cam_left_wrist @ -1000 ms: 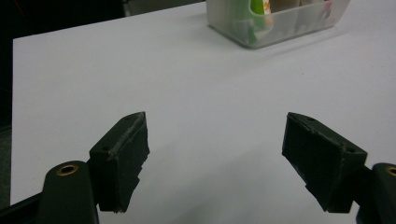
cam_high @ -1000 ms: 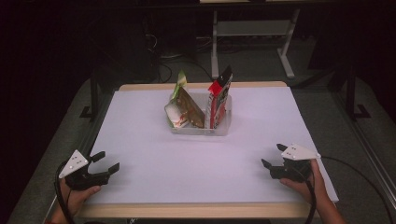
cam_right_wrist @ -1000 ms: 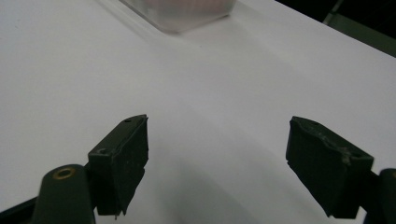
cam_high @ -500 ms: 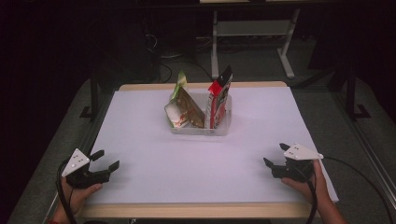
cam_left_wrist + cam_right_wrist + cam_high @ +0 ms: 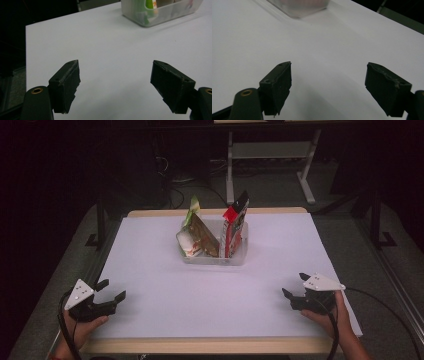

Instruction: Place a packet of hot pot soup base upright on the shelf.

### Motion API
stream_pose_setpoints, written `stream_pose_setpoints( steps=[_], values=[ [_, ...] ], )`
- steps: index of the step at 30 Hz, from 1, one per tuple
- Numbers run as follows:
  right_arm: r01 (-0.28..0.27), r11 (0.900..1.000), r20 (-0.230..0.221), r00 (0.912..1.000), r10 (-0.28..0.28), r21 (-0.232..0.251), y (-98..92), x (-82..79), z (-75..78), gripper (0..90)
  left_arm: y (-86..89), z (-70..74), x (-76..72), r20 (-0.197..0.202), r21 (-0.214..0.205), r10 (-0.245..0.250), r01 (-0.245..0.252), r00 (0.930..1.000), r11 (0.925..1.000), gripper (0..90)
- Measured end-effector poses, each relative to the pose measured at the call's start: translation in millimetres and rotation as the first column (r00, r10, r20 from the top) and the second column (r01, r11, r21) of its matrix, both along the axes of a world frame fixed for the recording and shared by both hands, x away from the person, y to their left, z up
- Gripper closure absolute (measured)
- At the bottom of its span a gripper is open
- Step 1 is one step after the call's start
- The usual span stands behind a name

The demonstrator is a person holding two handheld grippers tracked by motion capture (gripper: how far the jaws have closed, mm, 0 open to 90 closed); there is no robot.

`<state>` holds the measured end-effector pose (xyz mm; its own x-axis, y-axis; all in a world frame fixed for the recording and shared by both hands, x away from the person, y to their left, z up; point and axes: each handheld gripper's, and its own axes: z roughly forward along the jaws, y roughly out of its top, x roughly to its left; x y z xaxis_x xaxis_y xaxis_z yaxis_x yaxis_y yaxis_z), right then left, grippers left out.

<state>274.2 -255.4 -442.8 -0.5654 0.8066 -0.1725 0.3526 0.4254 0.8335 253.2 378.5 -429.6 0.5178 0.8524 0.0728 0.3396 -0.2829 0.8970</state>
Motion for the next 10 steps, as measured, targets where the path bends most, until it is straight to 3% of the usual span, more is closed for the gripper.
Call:
stream_pose_setpoints(
  steps=[10],
  values=[
    [0.004, 1.0000, 0.003, 1.0000, -0.004, -0.001, -0.7, 0.0, 0.1, 21.1, -3.2, 0.0, 2.3, 0.001, 0.006, -0.008, 0.008, 1.0000, 1.0000, 22.4]
  ],
)
